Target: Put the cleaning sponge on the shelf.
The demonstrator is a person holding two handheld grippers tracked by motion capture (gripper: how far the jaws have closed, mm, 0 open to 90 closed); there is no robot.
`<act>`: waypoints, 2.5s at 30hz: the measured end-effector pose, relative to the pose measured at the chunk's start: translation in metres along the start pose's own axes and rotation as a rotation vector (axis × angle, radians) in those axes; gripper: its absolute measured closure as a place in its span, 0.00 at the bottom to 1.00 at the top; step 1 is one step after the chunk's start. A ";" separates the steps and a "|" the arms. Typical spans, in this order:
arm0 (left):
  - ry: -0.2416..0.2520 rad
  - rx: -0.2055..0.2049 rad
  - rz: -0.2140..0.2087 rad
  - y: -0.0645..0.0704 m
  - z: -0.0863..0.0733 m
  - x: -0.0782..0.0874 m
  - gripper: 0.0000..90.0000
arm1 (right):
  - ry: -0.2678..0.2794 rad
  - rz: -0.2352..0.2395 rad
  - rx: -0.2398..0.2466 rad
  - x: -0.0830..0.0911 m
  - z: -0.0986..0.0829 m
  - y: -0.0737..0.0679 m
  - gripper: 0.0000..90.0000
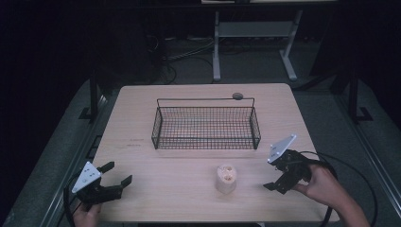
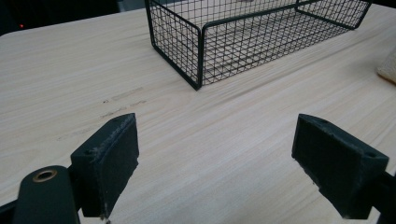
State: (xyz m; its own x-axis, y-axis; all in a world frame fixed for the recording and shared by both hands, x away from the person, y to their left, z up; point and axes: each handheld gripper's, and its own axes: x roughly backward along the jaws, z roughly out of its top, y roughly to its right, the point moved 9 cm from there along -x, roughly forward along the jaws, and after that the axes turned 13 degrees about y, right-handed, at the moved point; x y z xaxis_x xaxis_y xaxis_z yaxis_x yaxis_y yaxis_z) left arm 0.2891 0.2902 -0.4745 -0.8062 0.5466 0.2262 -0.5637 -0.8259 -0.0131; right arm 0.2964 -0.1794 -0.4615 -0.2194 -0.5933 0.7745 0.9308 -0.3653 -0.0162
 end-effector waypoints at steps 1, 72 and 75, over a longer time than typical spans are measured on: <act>0.000 -0.001 -0.001 0.000 0.000 0.000 0.15 | 0.001 0.003 0.000 -0.001 0.002 -0.001 0.18; 0.008 0.004 0.010 -0.003 0.001 0.001 0.15 | -0.071 0.140 0.106 -0.060 0.067 -0.025 0.17; 0.011 0.006 0.011 -0.003 0.001 0.001 0.15 | -0.073 0.148 0.110 -0.064 0.069 -0.026 0.17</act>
State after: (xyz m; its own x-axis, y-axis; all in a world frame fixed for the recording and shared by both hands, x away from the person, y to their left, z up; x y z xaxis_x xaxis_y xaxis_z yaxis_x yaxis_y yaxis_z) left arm 0.2903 0.2936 -0.4729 -0.8146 0.5386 0.2153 -0.5534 -0.8329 -0.0100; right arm 0.3069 -0.0825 -0.4665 -0.0600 -0.5795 0.8127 0.9785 -0.1949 -0.0668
